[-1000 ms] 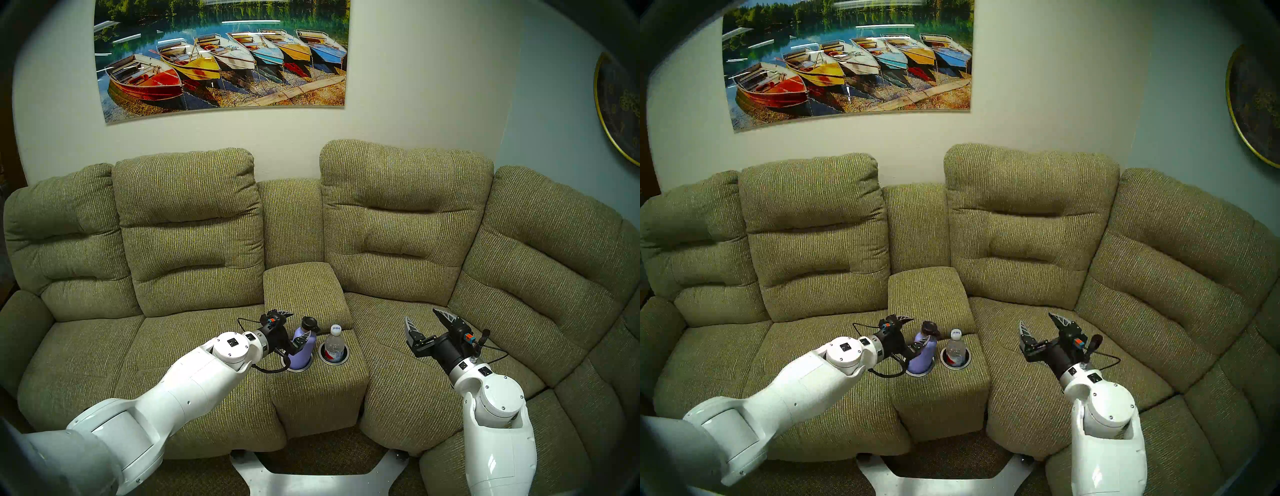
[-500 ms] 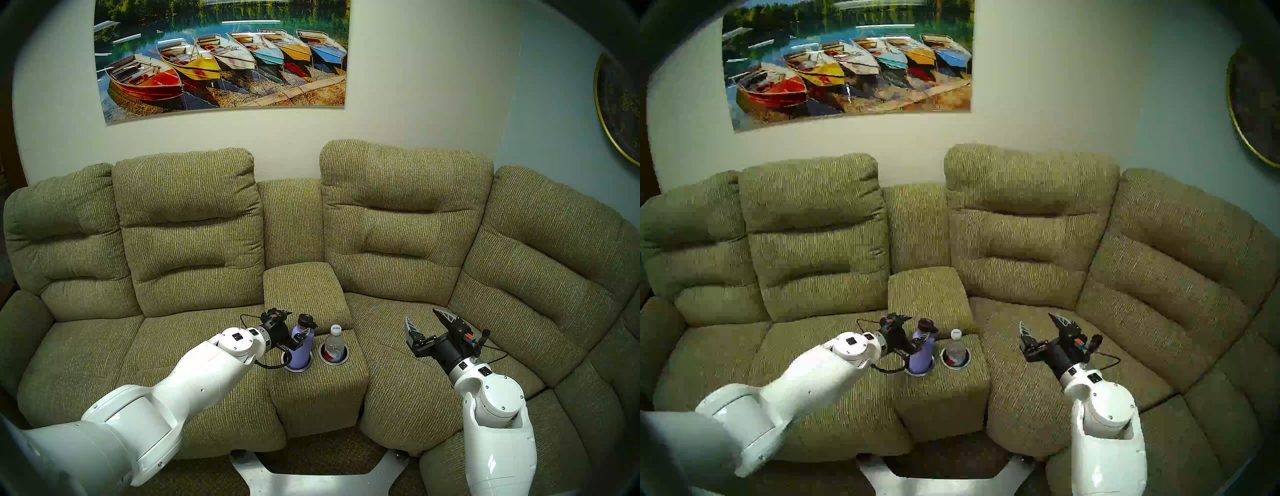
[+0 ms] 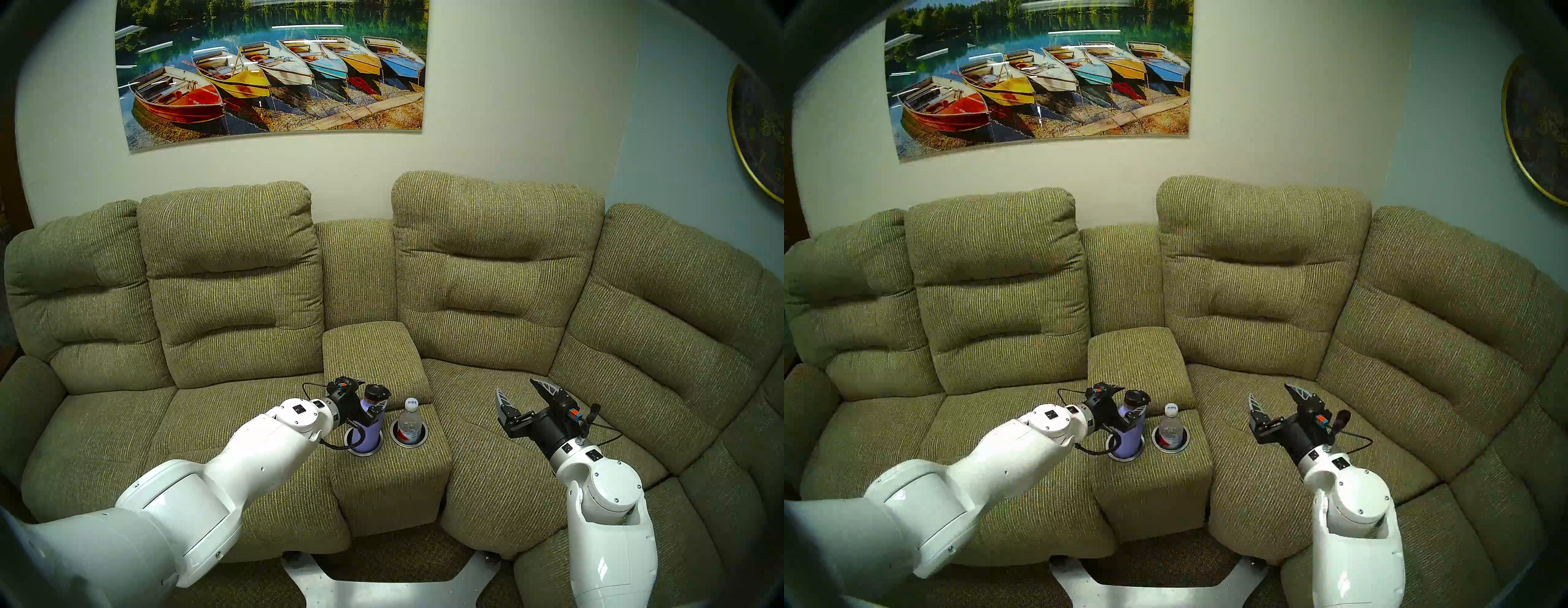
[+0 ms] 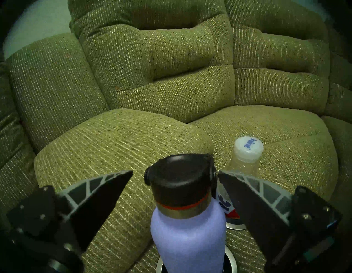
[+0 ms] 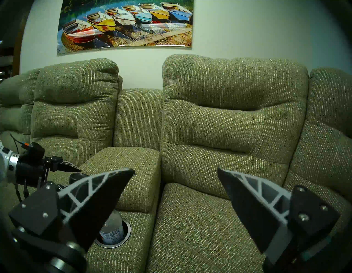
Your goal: Take bottles out of cup holder
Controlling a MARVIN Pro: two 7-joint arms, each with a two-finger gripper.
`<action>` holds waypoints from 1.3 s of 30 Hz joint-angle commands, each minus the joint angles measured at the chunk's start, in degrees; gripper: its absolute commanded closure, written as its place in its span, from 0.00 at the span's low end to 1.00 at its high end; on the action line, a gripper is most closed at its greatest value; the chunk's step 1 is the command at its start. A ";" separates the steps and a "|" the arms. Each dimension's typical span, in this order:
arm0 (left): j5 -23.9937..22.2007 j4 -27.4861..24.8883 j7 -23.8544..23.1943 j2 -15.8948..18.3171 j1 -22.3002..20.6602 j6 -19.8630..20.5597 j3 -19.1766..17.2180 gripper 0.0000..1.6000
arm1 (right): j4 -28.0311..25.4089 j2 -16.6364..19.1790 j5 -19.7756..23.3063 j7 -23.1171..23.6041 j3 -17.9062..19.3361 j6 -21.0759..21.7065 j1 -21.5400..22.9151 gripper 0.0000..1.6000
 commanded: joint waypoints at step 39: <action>-4.80 -2.71 -10.21 1.84 -3.30 -9.00 -6.01 1.00 | -0.78 0.09 0.04 0.02 0.08 -0.21 0.35 0.00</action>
